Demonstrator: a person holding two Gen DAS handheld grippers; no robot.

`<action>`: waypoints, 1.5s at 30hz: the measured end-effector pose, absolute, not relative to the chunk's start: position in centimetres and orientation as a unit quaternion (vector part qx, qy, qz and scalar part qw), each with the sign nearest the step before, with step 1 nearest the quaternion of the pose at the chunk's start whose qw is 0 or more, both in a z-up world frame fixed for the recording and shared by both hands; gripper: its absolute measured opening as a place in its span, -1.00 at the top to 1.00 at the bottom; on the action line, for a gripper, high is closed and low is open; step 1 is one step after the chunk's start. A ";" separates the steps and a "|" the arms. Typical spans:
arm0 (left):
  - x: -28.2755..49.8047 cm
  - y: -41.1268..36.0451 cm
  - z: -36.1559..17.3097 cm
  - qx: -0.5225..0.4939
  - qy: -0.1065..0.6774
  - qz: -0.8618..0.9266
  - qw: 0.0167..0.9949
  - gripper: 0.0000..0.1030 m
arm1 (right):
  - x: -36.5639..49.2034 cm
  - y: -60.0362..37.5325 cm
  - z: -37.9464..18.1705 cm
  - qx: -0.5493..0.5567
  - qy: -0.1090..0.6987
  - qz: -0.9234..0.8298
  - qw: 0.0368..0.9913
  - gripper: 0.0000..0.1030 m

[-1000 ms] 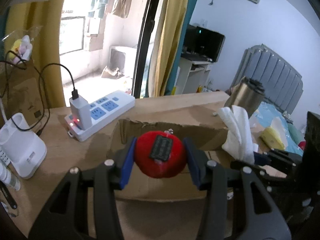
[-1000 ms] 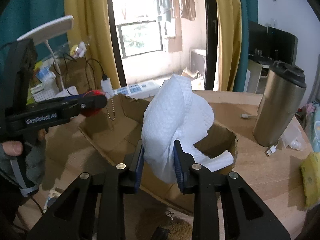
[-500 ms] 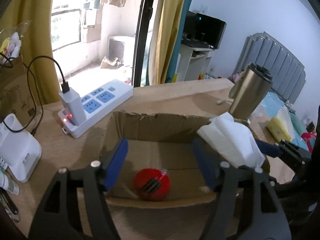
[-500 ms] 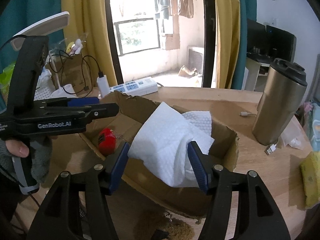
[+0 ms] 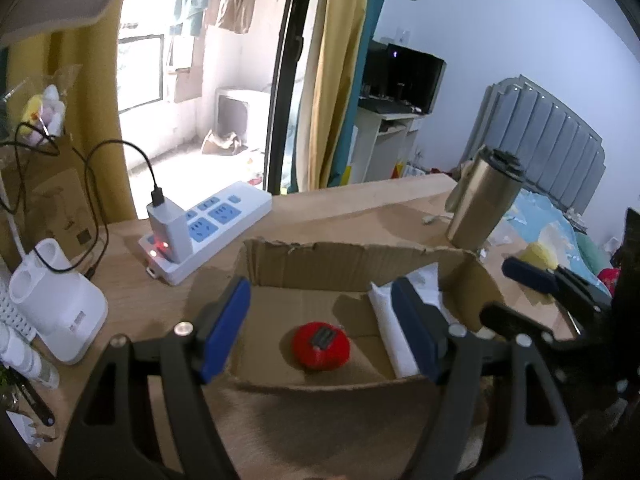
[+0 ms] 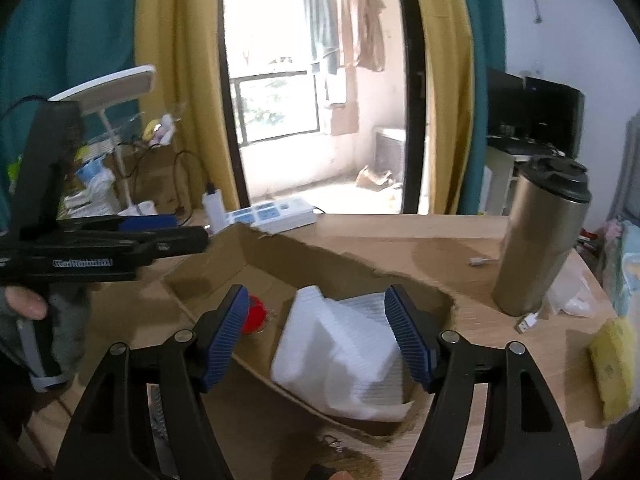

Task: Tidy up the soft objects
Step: 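Move both tools back from the box toward the remaining table items, then grasp the grey sock with the right tool while the left tool approaches the duck tissue pack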

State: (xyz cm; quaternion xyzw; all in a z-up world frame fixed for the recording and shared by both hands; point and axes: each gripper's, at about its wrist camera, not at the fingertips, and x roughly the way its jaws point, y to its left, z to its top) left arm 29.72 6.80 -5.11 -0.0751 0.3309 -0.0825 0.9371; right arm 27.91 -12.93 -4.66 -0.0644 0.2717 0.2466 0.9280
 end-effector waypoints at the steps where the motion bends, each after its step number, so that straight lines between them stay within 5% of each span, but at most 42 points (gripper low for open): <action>1: 29.4 6.9 -4.8 -0.074 0.327 -0.083 0.938 -0.45 | 28.0 -13.1 -4.9 -0.070 0.272 0.236 0.930 -0.45; 27: 17.6 9.3 -2.4 -0.109 0.275 -0.077 0.952 -0.47 | 19.8 -13.0 -2.3 -0.116 0.239 0.250 0.931 -0.45; 45: 11.2 10.5 -7.1 -0.158 0.301 -0.065 0.938 -0.50 | 16.4 -12.2 -4.5 -0.107 0.272 0.287 0.912 -0.45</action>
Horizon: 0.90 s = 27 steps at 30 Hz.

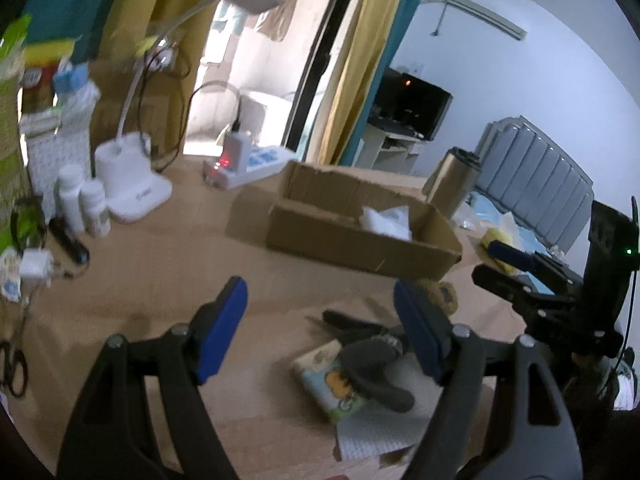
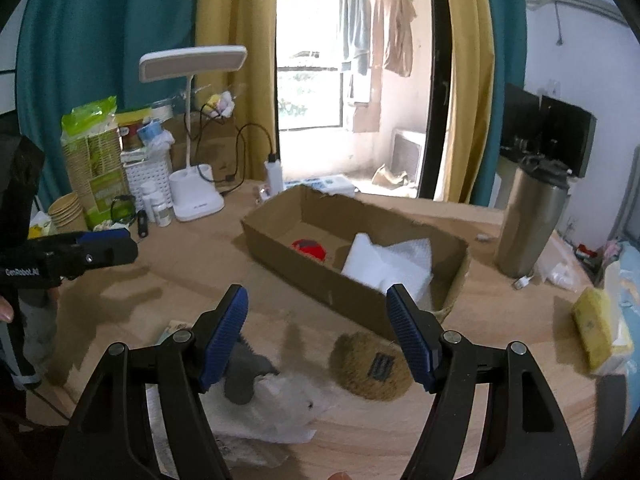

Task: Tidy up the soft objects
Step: 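Grasp the grey sock with the right tool while the left tool approaches the duck tissue pack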

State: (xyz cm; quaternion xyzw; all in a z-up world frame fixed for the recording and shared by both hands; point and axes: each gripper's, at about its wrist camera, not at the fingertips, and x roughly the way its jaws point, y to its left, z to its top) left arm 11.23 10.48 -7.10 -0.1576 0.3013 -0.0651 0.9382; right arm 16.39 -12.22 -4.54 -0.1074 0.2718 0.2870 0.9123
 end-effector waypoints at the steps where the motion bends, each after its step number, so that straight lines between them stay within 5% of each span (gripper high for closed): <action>1: 11.1 10.6 -7.5 -0.161 0.305 -0.063 0.937 -0.50 | 16.3 -12.0 -4.8 -0.108 0.275 0.291 0.910 -0.45; 13: 9.7 11.8 -9.9 -0.190 0.319 -0.038 0.928 -0.52 | 15.7 -8.1 -7.8 -0.114 0.316 0.340 0.878 -0.45; 17: 9.6 12.1 -10.6 -0.193 0.325 -0.032 0.925 -0.75 | 16.2 -7.1 -8.9 -0.124 0.335 0.345 0.868 -0.45; 27: 9.4 12.2 -11.5 -0.197 0.329 -0.032 0.923 -0.78 | 17.3 -5.3 -11.4 -0.125 0.384 0.363 0.840 -0.45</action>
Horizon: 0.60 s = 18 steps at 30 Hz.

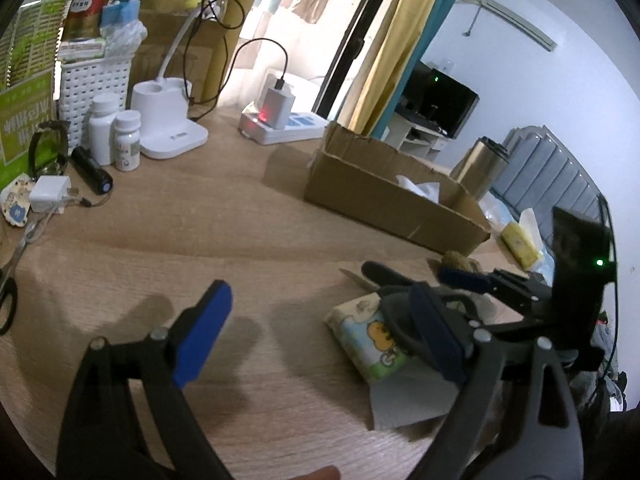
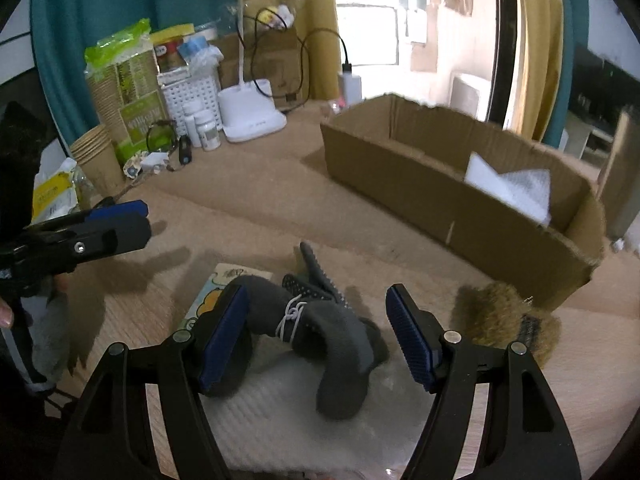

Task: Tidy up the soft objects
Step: 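Grasp the grey sock with the right tool while the left tool approaches the duck tissue pack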

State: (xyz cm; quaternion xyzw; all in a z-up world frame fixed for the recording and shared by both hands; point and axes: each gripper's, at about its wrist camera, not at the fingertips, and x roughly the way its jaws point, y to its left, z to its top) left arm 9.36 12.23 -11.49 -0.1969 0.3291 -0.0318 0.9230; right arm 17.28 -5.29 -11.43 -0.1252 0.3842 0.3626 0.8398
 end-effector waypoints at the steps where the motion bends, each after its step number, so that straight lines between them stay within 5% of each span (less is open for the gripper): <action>1: 9.4 12.2 -11.5 -0.196 0.330 -0.033 0.923 -0.78 | 17.3 -5.3 -11.6 -0.124 0.386 0.363 0.839 -0.45; 11: 9.7 10.4 -11.7 -0.165 0.348 -0.049 0.921 -0.78 | 17.2 -5.4 -12.5 -0.123 0.388 0.373 0.833 -0.43; 18: 10.0 10.4 -12.1 -0.168 0.359 -0.051 0.917 -0.78 | 17.4 -5.7 -12.6 -0.109 0.390 0.389 0.827 0.07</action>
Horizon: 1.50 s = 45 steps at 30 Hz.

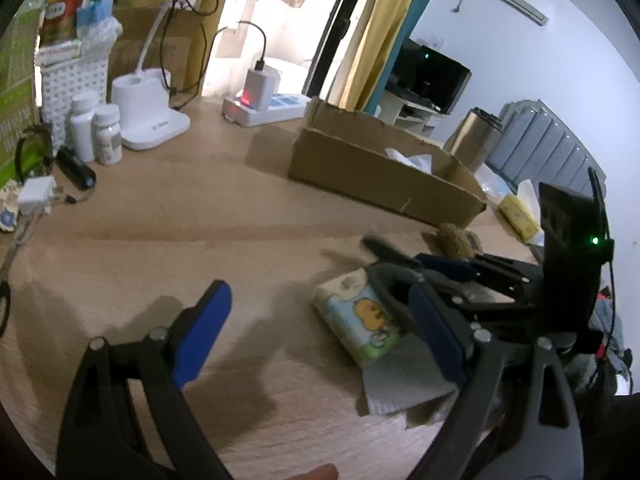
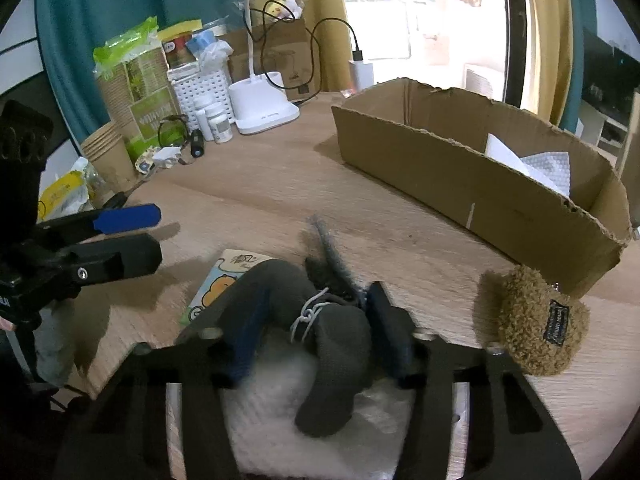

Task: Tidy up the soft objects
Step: 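Grasp the grey sock with the right tool while the left tool approaches the duck tissue pack, then grasp the duck-printed tissue pack with the left tool while the right tool holds the sock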

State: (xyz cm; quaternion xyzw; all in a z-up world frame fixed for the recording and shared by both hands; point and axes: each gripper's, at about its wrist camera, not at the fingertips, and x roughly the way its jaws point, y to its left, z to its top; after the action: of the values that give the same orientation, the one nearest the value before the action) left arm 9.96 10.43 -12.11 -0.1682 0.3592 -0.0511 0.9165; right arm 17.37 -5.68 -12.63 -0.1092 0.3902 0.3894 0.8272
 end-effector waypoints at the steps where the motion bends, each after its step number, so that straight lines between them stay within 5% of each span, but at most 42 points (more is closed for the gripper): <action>1: 9.9 10.5 -12.3 -0.171 0.362 -0.054 0.915 -0.78 | 17.4 -5.8 -12.6 -0.106 0.389 0.390 0.828 0.10; 5: 10.0 9.9 -12.6 -0.165 0.370 -0.060 0.912 -0.78 | 17.1 -6.2 -11.8 -0.106 0.368 0.393 0.836 0.23; 31: 13.5 4.1 -15.0 -0.087 0.439 -0.065 0.892 -0.76 | 17.9 -15.4 -7.4 -0.019 0.292 0.358 0.887 0.22; 37: 13.4 3.5 -15.0 -0.073 0.441 -0.076 0.891 -0.30 | 17.8 -16.0 -7.3 -0.016 0.284 0.357 0.890 0.22; 45: 13.1 3.1 -14.4 -0.064 0.433 -0.093 0.894 -0.19 | 17.6 -16.5 -7.0 -0.014 0.277 0.351 0.894 0.22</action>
State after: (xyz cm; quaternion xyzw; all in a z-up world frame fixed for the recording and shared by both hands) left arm 13.07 3.12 -14.43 -0.0644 0.4332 -0.0926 0.8942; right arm 17.63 -16.45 -6.95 -0.0139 0.2770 0.3511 0.8943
